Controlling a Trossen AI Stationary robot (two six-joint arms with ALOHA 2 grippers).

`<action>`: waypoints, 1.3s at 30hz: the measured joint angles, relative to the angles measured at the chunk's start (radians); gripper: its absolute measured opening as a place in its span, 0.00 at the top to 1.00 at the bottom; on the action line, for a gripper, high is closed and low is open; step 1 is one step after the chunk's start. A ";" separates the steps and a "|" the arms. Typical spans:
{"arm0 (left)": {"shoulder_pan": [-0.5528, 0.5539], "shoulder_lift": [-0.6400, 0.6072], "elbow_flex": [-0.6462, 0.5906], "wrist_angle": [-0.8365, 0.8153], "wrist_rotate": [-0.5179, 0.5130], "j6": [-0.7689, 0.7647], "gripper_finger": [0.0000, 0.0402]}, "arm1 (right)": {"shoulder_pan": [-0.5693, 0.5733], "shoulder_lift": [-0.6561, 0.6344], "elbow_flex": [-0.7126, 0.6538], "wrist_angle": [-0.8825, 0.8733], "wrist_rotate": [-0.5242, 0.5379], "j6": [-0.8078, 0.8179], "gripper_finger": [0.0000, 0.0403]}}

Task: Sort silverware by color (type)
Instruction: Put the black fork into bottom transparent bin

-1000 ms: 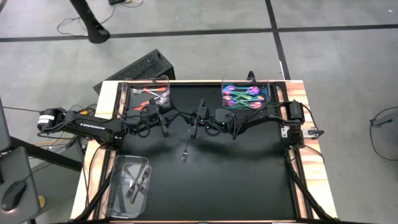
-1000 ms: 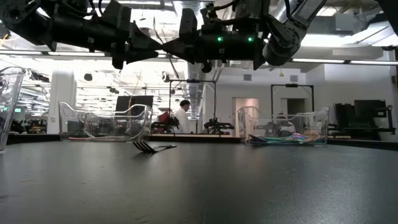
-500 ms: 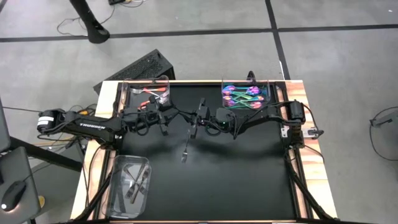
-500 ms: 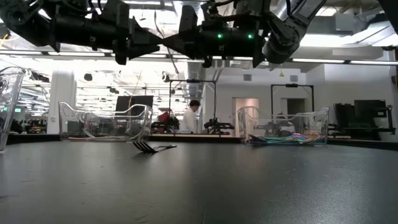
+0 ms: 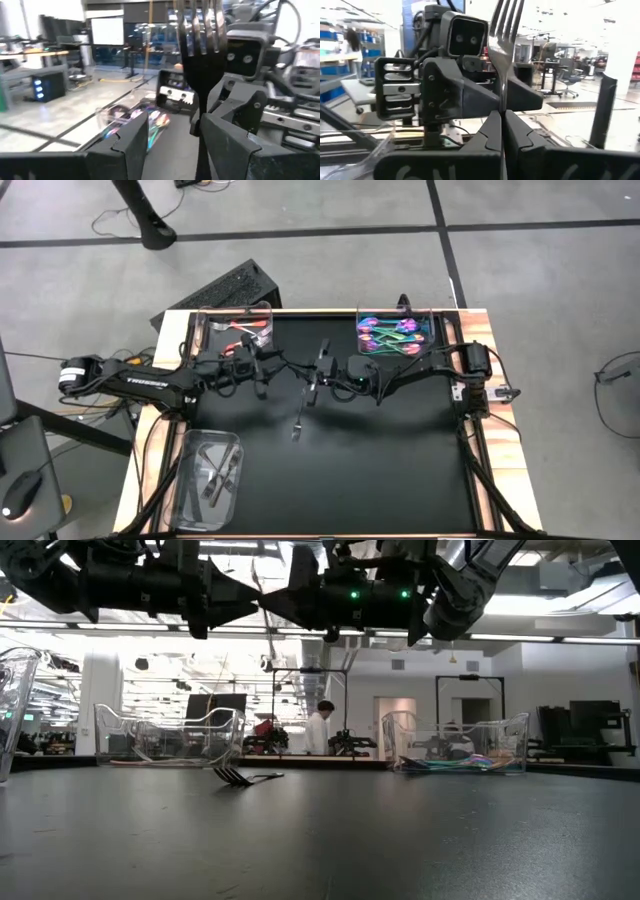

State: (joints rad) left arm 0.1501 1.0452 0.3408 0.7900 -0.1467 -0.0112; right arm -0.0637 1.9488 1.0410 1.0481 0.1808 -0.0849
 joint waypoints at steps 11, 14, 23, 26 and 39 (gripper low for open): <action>0.011 -0.001 0.006 0.017 0.167 -0.041 0.56 | 0.002 0.006 0.000 -0.077 0.026 -0.060 0.97; 0.024 0.000 0.005 0.004 0.150 -0.059 0.56 | 0.007 0.007 -0.001 -0.070 0.052 -0.065 0.97; 0.059 -0.004 0.004 -0.033 0.141 -0.050 0.56 | 0.011 0.004 -0.001 -0.038 0.061 -0.081 0.97; 0.067 0.009 0.004 -0.046 0.142 -0.042 0.56 | 0.011 0.005 -0.001 -0.027 0.051 -0.082 0.97; 0.069 0.070 0.049 -0.033 0.295 0.024 0.74 | 0.011 0.004 -0.001 -0.023 -0.054 -0.084 0.97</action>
State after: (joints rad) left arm 0.2188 1.1156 0.3900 0.7571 0.1478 0.0131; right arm -0.0532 1.9530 1.0401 1.0249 0.1272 -0.1688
